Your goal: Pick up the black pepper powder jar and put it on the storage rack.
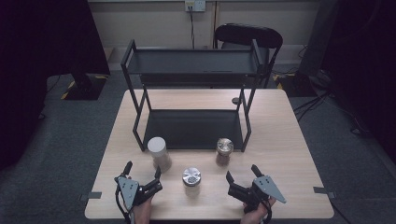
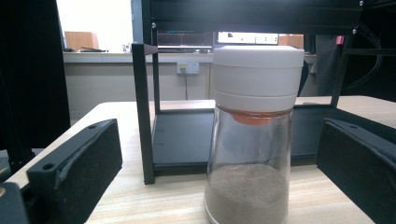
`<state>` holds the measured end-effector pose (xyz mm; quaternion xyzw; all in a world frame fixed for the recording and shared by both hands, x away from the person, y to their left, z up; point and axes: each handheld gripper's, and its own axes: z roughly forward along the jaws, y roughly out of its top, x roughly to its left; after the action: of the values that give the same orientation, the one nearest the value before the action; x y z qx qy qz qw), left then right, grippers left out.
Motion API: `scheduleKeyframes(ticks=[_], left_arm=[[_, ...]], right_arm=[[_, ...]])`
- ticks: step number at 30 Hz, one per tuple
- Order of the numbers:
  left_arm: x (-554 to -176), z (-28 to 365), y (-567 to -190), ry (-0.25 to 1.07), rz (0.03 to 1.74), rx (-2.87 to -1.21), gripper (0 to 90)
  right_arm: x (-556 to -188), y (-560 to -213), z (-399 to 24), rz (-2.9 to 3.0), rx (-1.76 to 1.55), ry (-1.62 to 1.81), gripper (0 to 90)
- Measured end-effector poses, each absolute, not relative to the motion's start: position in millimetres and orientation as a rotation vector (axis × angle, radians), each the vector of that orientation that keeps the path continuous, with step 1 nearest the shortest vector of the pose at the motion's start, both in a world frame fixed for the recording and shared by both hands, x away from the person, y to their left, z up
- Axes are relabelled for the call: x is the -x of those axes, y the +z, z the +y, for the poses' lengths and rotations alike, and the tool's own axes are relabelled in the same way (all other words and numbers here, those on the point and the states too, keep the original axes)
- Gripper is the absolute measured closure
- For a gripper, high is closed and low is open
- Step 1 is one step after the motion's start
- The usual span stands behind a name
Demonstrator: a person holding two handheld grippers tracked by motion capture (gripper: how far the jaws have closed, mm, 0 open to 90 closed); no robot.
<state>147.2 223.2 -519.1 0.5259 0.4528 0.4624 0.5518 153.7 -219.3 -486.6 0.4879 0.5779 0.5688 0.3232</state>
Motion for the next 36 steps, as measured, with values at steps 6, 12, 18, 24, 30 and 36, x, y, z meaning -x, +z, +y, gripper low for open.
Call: scheduleKeyframes(ticks=[6,12,18,24,30,36], left_arm=[[-147,223,-519,1.091,1.072,-1.244,0.0],[-148,225,-519,1.082,1.076,-1.241,0.0],[-148,225,-518,1.072,1.079,-1.243,0.0],[-149,225,-515,1.072,1.077,-1.245,0.0],[-149,225,-512,1.072,1.069,-1.246,0.0],[-148,225,-507,1.071,1.061,-1.243,0.0]], right_arm=[[-153,-488,-219,1.511,-1.276,1.493,0.0],[-152,-487,-217,1.515,-1.263,1.481,0.0],[-152,-488,-218,1.509,-1.269,1.491,0.0],[-151,-489,-219,1.504,-1.262,1.496,0.0],[-151,-490,-219,1.499,-1.267,1.5,0.0],[-151,-490,-220,1.496,-1.267,1.507,0.0]])
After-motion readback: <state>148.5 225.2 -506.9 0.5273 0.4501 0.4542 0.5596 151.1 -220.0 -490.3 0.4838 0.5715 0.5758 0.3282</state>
